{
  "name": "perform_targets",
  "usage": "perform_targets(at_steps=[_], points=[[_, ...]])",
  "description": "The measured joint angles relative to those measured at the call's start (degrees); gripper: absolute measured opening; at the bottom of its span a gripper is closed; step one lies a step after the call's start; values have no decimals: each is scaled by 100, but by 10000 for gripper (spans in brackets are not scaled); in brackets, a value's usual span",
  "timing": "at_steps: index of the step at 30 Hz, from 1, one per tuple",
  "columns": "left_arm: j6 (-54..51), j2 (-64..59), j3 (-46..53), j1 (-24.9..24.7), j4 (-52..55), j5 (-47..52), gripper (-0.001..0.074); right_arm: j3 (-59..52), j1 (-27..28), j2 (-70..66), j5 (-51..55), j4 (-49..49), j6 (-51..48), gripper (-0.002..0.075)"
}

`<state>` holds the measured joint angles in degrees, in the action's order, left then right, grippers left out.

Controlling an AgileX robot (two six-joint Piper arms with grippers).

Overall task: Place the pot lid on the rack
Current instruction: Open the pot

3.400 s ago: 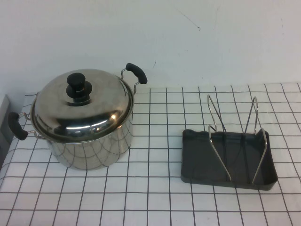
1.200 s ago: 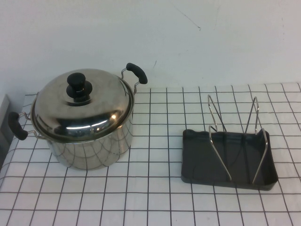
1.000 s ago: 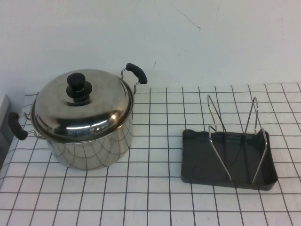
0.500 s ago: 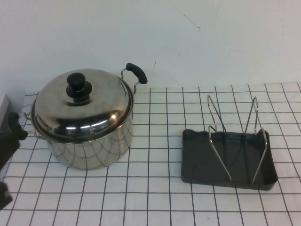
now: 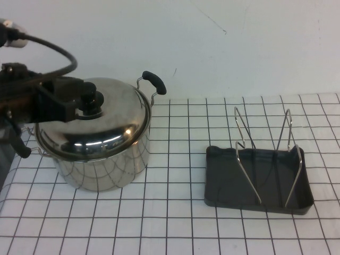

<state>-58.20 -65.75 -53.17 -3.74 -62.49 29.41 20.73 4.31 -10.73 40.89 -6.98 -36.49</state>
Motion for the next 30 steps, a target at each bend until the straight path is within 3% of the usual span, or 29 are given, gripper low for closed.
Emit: perform_targets(at_steps=[3, 5, 8, 12, 18, 22, 25, 29, 30], points=[[-451, -538, -294, 0, -293, -113, 193, 0, 0, 0, -13, -10, 0, -3], [-700, -942, -549, 0, -514, -159, 355, 0, 0, 0, -13, -10, 0, -3], [-955, -1397, -837, 0, -614, -293, 537, 0, 0, 0, -13, -10, 0, -3], [-1279, -2026, -1064, 0, -699, -728, 629, 0, 0, 0, -13, -10, 0, -3], [-1352, -2639, -1136, 0, -727, -1026, 635, -43, 0, 0, -51, -16, 0, -3], [-1352, -2873, -1140, 0, -868, -1034, 588, -56, 0, 0, -64, -16, 0, -3], [-1352, -2914, -1140, 0, -1020, -1064, 502, -56, 0, 0, -64, -16, 0, -3], [-1386, -2914, -1149, -10, -1181, -1104, 323, -56, 0, 0, -64, -16, 0, -3], [-1386, -2914, -1149, -10, -1193, -1104, 328, -56, 0, 0, -78, -16, 0, -3]])
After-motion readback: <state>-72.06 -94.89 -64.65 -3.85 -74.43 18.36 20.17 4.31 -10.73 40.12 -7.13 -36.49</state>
